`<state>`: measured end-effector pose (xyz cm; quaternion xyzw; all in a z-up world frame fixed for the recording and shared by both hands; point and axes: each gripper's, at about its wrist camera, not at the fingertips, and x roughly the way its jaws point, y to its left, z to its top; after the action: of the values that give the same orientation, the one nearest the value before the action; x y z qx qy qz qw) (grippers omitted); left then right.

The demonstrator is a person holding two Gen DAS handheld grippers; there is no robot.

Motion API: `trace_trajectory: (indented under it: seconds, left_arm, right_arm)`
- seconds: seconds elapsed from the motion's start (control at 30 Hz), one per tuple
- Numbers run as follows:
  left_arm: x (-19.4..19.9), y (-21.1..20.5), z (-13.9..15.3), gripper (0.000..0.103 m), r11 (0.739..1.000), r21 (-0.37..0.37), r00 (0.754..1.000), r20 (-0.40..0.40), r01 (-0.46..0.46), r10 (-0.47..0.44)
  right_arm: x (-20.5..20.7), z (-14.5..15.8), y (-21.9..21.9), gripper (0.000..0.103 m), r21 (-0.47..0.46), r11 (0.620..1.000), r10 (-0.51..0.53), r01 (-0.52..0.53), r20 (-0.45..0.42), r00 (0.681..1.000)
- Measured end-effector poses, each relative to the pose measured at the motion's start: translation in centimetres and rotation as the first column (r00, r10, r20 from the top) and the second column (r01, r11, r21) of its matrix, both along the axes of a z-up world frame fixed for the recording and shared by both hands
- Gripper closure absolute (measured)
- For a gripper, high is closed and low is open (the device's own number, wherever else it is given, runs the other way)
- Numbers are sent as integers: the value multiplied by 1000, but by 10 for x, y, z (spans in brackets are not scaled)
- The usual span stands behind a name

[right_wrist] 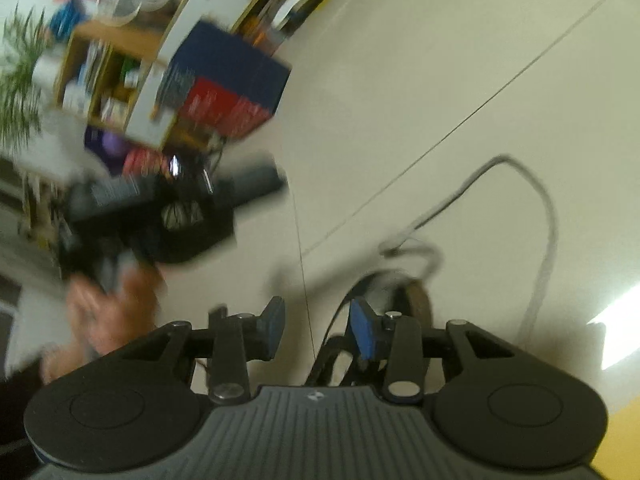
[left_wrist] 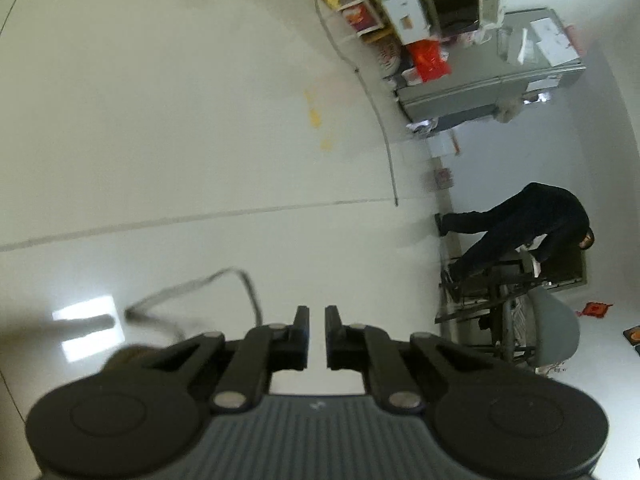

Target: Lace up shoes with both hands

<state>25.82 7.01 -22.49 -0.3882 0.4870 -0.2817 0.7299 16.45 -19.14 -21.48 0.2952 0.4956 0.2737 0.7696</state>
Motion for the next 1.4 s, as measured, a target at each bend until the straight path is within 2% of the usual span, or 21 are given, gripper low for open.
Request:
trace_trajectory:
  seconds: [0.1, 0.17, 0.23, 0.3, 0.37, 0.43, 0.53, 0.57, 0.6, 0.73, 0.8, 0.87, 0.97, 1.03, 1.17, 1.3, 1.4]
  left_arm:
    - [-1, 2, 13, 95, 997, 80, 999, 39, 18, -21]
    - [-6, 1, 15, 92, 991, 127, 998, 49, 32, -39]
    - [-12, 2, 11, 83, 988, 151, 998, 40, 44, -51]
    - [-17, 6, 3, 79, 986, 160, 998, 10, 54, -56]
    - [-21, 9, -6, 79, 984, 169, 998, -24, 63, -60]
    - [-26, 12, -12, 79, 982, 175, 997, -49, 71, -63]
    - [-25, 14, -20, 78, 978, 192, 996, -58, 77, -67]
    - [-25, 15, -21, 77, 978, 195, 996, -59, 76, -66]
    - [-25, 16, -22, 76, 978, 196, 996, -61, 74, -64]
    - [-26, 23, -27, 76, 978, 195, 996, -67, 75, -63]
    - [-29, 26, -30, 75, 979, 185, 995, -69, 82, -70]
    - [-36, 30, -33, 73, 984, 152, 994, -69, 96, -87]
    - [-45, 29, -37, 65, 986, 107, 990, -59, 132, -126]
    - [-48, 24, -40, 63, 978, 120, 985, -55, 170, -165]
    - [-55, 3, -44, 62, 951, 192, 970, -14, 240, -242]
    - [-59, -18, -49, 64, 926, 256, 953, 42, 279, -299]
    - [-58, -26, -53, 64, 922, 275, 950, 72, 273, -303]
  right_arm:
    - [-4, -6, 21, 62, -147, 988, 57, -51, 35, 998]
    - [-8, -11, 28, 62, -206, 976, 75, -66, 34, 997]
    - [-11, -15, 28, 62, -205, 977, 67, -62, 15, 998]
    - [-11, -22, 25, 64, -185, 982, 44, -46, -13, 999]
    - [-9, -29, 22, 64, -163, 986, 18, -24, -39, 999]
    - [-6, -42, 15, 64, -79, 996, -41, 34, -90, 995]
    - [-5, -53, 15, 65, 20, 992, -120, 124, -153, 981]
    - [-4, -55, 16, 77, 28, 990, -135, 140, -154, 979]
    - [-3, -57, 15, 100, 43, 988, -141, 150, -160, 977]
    - [-3, -70, 10, 100, 164, 961, -179, 221, -237, 955]
    - [-7, -76, 2, 100, 251, 923, -212, 291, -300, 930]
    - [-10, -84, -6, 98, 345, 870, -223, 352, -363, 905]
    - [-10, -88, -12, 97, 421, 820, -215, 388, -402, 890]
    - [-9, -87, -13, 97, 446, 809, -200, 383, -404, 893]
    - [-3, -86, -8, 96, 462, 813, -168, 355, -397, 902]
    - [2, -85, -8, 95, 470, 813, -152, 343, -397, 905]
    - [4, -85, -11, 95, 470, 815, -149, 339, -396, 906]
